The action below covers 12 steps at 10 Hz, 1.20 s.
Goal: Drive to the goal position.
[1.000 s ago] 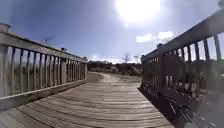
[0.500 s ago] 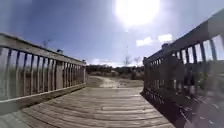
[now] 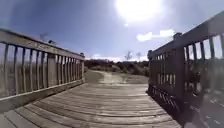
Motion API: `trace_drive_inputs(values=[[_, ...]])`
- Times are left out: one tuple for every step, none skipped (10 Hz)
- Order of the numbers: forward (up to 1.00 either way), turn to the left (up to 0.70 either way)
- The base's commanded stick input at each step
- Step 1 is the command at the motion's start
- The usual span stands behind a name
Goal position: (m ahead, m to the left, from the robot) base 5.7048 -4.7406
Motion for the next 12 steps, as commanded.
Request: trace_drive_inputs(values=[[0.7, 0.0], [0.7, 0.0], [0.7, 0.0], [0.7, 0.0], [0.7, 0.0], [0.7, 0.0], [0.7, 0.0], [0.7, 0.0], [0.7, 0.0], [0.7, 0.0], [0.7, 0.0], [0.7, 0.0]])
